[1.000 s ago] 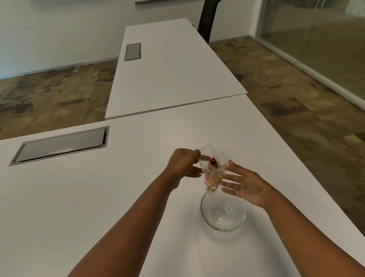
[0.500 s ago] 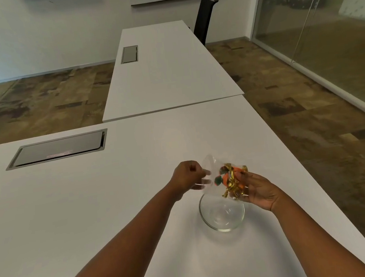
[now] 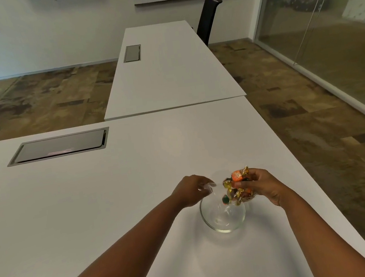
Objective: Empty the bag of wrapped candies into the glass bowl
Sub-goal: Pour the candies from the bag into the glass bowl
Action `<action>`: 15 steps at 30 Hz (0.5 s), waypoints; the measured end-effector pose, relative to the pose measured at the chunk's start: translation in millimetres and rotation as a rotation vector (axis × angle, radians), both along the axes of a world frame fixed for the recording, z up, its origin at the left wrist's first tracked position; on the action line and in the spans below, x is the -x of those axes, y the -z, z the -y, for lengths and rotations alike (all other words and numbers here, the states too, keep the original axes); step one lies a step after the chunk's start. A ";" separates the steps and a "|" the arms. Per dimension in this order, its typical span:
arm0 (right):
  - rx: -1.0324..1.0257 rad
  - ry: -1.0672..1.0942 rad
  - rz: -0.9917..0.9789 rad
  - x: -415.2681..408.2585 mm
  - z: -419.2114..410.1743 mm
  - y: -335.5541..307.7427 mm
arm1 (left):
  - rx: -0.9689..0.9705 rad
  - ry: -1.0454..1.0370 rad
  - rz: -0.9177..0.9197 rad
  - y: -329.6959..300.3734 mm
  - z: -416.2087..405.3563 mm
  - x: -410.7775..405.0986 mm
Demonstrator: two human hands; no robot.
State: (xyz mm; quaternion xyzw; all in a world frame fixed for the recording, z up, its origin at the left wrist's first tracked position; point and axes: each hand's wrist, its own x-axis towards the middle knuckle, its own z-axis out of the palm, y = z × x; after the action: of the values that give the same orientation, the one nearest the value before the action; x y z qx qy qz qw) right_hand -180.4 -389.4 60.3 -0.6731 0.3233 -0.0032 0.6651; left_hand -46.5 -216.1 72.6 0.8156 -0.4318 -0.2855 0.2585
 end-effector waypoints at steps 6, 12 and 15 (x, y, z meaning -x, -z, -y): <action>0.110 -0.080 -0.025 -3.2 -3.9 0.4 | -0.123 0.049 0.132 10.4 -5.5 -1.4; 0.201 -0.160 -0.057 -7.3 -4.3 4.9 | -0.223 0.137 0.122 18.8 -6.3 -5.3; 0.258 -0.191 -0.076 -8.8 -3.9 8.4 | -0.247 0.145 0.081 20.5 -6.3 -5.0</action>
State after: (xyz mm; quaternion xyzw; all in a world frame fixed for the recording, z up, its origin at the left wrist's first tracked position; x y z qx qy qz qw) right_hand -171.6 -385.5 51.9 -0.7801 0.2798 0.0439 0.5578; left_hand -41.5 -209.8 52.1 0.8187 -0.4613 -0.3214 0.1171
